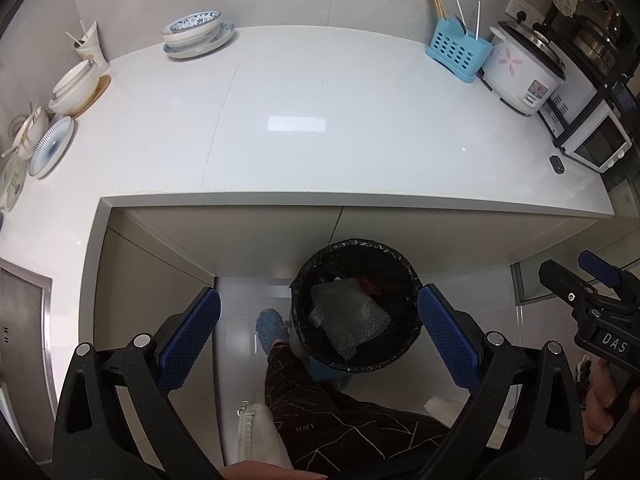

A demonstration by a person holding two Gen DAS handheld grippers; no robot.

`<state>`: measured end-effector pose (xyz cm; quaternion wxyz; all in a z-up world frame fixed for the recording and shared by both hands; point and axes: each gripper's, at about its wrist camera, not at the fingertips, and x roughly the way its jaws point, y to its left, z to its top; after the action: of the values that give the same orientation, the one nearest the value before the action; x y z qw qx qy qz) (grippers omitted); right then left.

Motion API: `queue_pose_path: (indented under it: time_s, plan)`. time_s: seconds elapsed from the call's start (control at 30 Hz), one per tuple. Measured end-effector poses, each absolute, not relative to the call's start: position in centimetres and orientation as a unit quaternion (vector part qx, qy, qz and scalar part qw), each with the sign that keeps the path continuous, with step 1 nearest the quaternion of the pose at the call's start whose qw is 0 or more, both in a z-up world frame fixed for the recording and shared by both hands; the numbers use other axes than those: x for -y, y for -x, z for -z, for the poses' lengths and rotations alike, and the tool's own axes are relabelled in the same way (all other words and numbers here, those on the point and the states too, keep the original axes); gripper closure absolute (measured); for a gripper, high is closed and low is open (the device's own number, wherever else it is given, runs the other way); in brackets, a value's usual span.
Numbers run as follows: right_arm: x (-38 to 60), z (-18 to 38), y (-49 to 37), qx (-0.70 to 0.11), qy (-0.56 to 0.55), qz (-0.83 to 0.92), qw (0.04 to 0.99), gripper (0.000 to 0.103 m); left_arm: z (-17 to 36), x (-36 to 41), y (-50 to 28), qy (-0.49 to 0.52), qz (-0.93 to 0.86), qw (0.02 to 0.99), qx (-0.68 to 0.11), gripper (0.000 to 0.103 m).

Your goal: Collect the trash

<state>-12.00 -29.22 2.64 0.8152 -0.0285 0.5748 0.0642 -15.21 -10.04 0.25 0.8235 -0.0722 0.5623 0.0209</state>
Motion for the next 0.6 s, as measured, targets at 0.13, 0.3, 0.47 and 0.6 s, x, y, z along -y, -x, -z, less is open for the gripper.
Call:
queue_pose_path:
  time_s: [0.13, 0.3, 0.47, 0.6]
  plan:
    - [29.35, -2.69, 11.86, -0.575, 0.028, -0.063, 0.815, 0.009, -0.28, 10.19, 15.29, 0.069, -0.02, 0.824, -0.562, 0.006]
    - [29.4, -2.72, 11.79, -0.575, 0.029, -0.064, 0.815, 0.009, -0.35, 10.24, 15.33, 0.074, -0.015, 0.824, -0.561, 0.006]
    - [29.37, -2.74, 11.79, -0.575, 0.029, -0.064, 0.815, 0.009, -0.41, 10.4, 15.27, 0.074, -0.013, 0.825, -0.56, 0.007]
    - [29.38, -2.8, 11.65, -0.574, 0.028, -0.064, 0.816, 0.009, -0.24, 10.52, 15.3, 0.076, -0.013, 0.824, -0.561, 0.007]
